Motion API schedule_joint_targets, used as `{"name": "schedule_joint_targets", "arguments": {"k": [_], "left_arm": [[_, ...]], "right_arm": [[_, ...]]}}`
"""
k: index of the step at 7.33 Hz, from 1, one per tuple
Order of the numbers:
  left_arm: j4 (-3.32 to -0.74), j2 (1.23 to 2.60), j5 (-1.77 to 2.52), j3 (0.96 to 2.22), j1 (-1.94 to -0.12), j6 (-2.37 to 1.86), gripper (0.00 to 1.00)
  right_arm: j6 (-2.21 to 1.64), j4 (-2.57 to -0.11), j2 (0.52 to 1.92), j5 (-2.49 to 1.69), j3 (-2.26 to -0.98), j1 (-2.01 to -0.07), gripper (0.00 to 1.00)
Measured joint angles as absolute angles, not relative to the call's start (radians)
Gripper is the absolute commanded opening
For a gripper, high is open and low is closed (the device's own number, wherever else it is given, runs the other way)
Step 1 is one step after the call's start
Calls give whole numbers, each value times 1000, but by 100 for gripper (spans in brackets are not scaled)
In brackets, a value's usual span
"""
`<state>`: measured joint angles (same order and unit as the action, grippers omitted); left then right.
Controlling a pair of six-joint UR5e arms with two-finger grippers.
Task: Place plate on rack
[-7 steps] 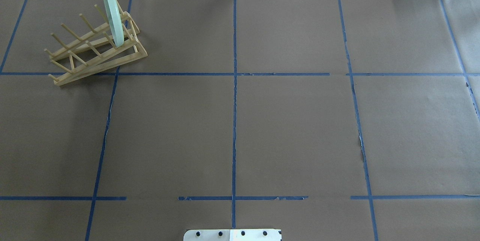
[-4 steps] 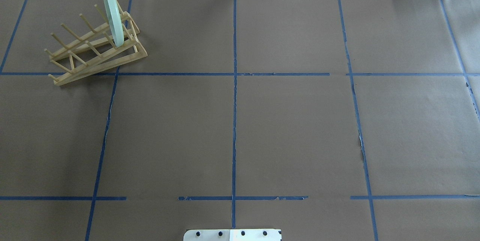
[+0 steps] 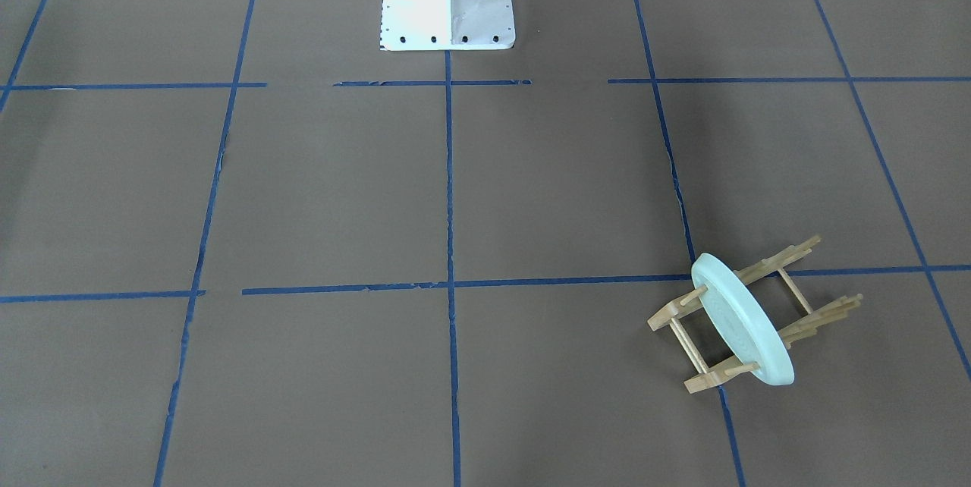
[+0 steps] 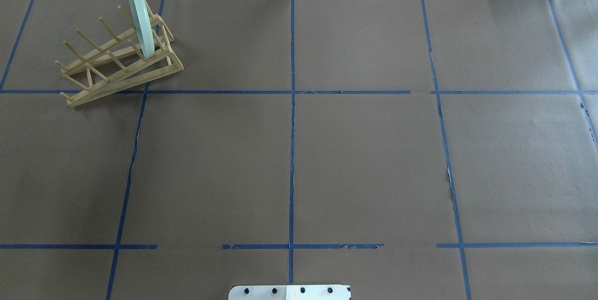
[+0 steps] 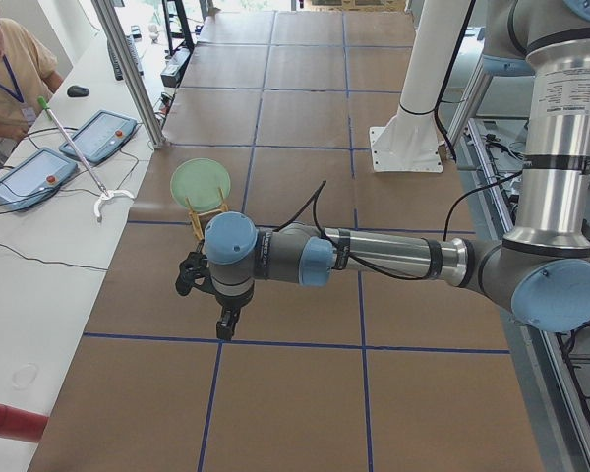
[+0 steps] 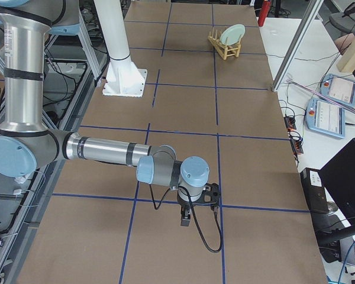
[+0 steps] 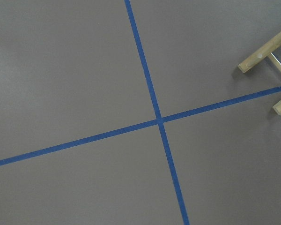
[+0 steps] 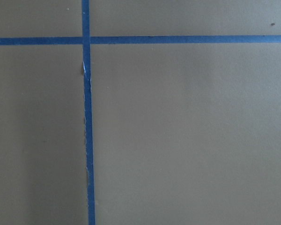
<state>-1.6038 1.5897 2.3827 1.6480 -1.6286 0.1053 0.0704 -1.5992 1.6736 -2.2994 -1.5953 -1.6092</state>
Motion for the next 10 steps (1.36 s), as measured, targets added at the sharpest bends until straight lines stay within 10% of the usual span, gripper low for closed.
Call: {"name": "schedule_joint_targets", "arguments": {"k": [10], "left_arm": [[-1539,1582,2381,1641,-1628,87,100]], "right_arm": [[71,-1599,1674,-2299,-1595,-1609,100]]}}
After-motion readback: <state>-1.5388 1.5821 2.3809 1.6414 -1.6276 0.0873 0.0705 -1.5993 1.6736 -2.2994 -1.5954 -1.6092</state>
